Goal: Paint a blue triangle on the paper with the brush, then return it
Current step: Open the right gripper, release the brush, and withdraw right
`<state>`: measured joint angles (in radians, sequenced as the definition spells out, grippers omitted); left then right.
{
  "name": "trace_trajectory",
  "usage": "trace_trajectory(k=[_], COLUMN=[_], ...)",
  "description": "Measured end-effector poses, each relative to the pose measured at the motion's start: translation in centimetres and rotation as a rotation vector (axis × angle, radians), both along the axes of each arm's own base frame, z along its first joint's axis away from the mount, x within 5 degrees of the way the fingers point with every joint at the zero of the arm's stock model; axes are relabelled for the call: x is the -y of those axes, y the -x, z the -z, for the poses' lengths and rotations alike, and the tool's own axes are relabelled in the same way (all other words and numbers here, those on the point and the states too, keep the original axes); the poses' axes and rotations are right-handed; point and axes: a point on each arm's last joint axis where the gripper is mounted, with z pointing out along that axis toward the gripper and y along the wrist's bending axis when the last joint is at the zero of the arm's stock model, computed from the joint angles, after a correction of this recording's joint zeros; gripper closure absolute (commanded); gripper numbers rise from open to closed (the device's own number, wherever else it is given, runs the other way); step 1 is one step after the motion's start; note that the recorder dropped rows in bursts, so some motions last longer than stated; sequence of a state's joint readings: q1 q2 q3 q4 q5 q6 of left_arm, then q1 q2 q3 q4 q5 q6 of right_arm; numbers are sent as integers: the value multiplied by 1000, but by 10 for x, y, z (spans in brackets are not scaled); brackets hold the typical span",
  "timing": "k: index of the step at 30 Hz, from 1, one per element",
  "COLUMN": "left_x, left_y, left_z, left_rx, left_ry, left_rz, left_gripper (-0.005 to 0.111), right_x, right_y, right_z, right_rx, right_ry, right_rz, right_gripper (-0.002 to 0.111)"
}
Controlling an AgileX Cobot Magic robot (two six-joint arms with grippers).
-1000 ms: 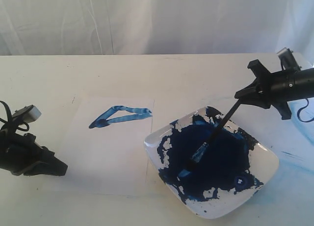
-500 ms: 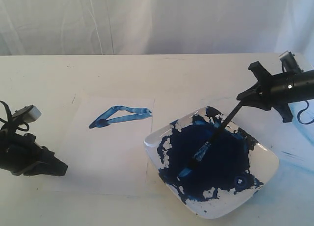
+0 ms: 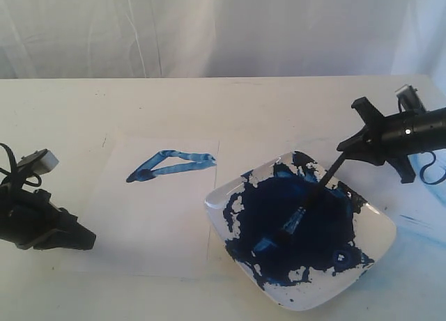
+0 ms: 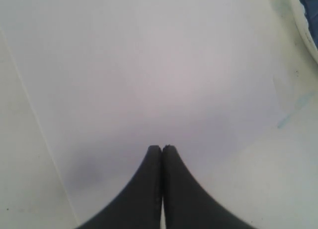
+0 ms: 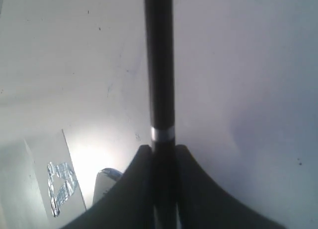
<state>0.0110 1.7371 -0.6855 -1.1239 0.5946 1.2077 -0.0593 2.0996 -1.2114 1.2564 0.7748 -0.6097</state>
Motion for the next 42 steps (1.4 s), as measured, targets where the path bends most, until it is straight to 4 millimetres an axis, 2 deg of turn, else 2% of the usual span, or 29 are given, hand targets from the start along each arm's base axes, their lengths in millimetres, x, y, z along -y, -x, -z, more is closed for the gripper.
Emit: trace_trajectory(k=[7,15,20,25,30,31,32,33,36,40,42], left_x=[0,1,2,6,6,6,4,2,-7,-14,-17], left_y=[0,0,-2,-6,3,6,14,18,41,60,75], left_z=[0,-1,-14,-58,-103,-112,-129,-138,-172,-192,-204], left_rx=[0,-4,39,178,327,361,428,462,617,706,769], left_ry=[0,11,33,77,85,79,57,41,-59,-123,-163], left_rz=[0,4,20,51,37,26,1,-19,-118,-187,-201], left_gripper=[107,107,107,107,107,107,107,107,107,107,107], right_x=[1,8,20,27,31,31,31,31,29,18,0], right_y=[-1,-2,3,16,41,46,59,66,95,118,141], right_z=[1,-1,-23,-54,-86,-94,-107,-113,-141,-164,-178], right_rx=[7,14,56,141,248,283,351,381,499,618,724], right_ry=[17,27,41,169,282,308,355,375,437,480,493], right_rz=[11,29,-6,-82,-72,-73,-92,-98,-107,-158,-253], right_gripper=[71,69,69,72,88,98,103,108,108,108,108])
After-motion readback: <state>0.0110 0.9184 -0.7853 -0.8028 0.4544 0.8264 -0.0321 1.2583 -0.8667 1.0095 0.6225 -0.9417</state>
